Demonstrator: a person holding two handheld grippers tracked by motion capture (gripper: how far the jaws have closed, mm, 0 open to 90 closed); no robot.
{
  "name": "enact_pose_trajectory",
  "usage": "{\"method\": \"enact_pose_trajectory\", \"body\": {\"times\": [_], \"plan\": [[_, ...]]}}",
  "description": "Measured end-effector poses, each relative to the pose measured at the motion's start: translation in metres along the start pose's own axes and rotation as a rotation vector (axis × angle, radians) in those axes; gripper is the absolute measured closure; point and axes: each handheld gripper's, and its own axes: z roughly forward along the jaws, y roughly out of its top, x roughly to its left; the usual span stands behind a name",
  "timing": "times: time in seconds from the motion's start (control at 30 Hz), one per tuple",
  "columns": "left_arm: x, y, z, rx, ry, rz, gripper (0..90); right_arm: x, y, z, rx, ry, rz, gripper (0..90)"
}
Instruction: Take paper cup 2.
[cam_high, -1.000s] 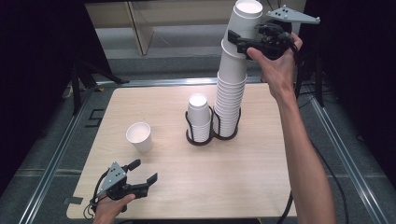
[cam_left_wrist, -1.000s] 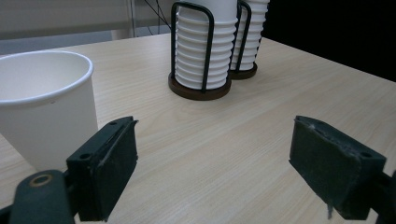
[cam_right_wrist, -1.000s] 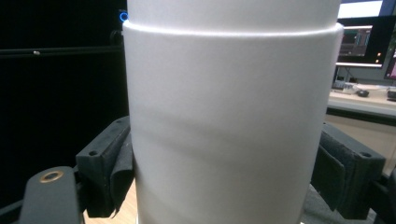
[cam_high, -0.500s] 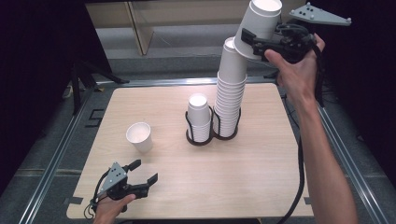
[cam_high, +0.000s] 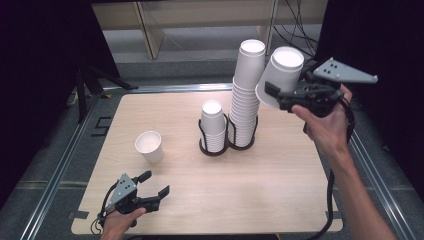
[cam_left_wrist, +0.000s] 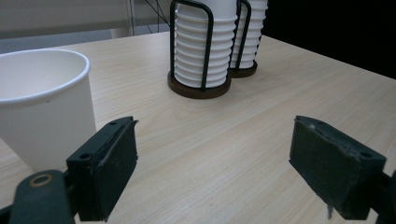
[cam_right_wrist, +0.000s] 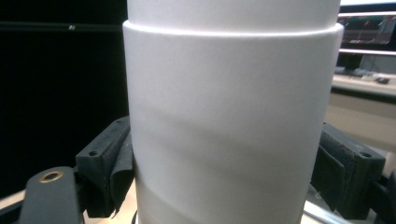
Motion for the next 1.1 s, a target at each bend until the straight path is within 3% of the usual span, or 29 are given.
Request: {"method": "enact_pose_trajectory", "body": {"times": [0.2,0.27,0.3,0.37,0.43,0.5,0.57,0.6,0.63,0.67,0.7,0.73,0.8,0.83,0.87,0.9,0.93,1.0,1.07,1.1], "plan": [[0.001,-0.001,0.002,-0.023,-0.019,0.001,14.7,0.012,-0.047,-0.001,0.033,0.045,0.058,17.6],[0.001,-0.001,0.003,-0.036,-0.029,0.006,14.7,0.015,-0.062,0.003,0.030,0.040,0.047,17.6],[0.000,-0.001,0.001,-0.015,-0.016,0.004,14.7,0.018,-0.069,0.004,0.054,0.060,0.080,17.6],[0.001,-0.001,0.004,-0.047,-0.035,0.006,14.7,0.021,-0.082,0.008,0.056,0.067,0.069,17.6],[0.001,-0.001,0.004,-0.047,-0.036,0.007,14.7,0.026,-0.096,0.013,0.062,0.076,0.070,17.6],[0.000,-0.001,0.005,-0.050,-0.041,0.013,14.7,0.030,-0.107,0.017,0.079,0.099,0.102,17.6],[-0.002,-0.001,0.004,-0.031,-0.031,0.008,14.7,0.035,-0.119,0.023,0.073,0.114,0.088,17.6],[-0.002,-0.001,0.004,-0.030,-0.034,0.013,14.7,0.041,-0.126,0.026,0.103,0.129,0.120,17.6],[-0.002,-0.001,0.006,-0.040,-0.039,0.017,14.7,0.043,-0.132,0.029,0.093,0.130,0.105,17.6],[-0.002,-0.001,0.008,-0.055,-0.051,0.029,14.7,0.046,-0.137,0.032,0.100,0.148,0.107,17.6],[-0.003,-0.001,0.007,-0.032,-0.037,0.023,14.7,0.050,-0.141,0.034,0.105,0.166,0.131,17.6],[-0.003,-0.001,0.011,-0.065,-0.060,0.035,14.7,0.053,-0.145,0.037,0.112,0.168,0.127,17.6],[-0.005,0.000,0.011,-0.037,-0.053,0.041,14.7,0.058,-0.153,0.043,0.121,0.186,0.106,17.6],[-0.004,0.000,0.014,-0.065,-0.074,0.053,14.7,0.060,-0.158,0.046,0.114,0.188,0.095,17.6],[-0.005,0.000,0.015,-0.067,-0.081,0.053,14.7,0.063,-0.160,0.047,0.136,0.201,0.117,17.6],[-0.005,0.001,0.015,-0.072,-0.087,0.051,14.7,0.065,-0.163,0.048,0.143,0.197,0.103,17.6],[-0.007,0.001,0.013,-0.045,-0.076,0.048,14.7,0.066,-0.166,0.049,0.148,0.199,0.096,17.6],[-0.009,0.004,0.014,-0.049,-0.087,0.070,14.7,0.072,-0.172,0.052,0.172,0.226,0.128,17.6],[-0.011,0.005,0.015,-0.047,-0.091,0.069,14.7,0.076,-0.177,0.054,0.171,0.237,0.120,17.6],[-0.012,0.004,0.019,-0.072,-0.105,0.055,14.7,0.077,-0.178,0.056,0.172,0.243,0.116,17.6]]}}
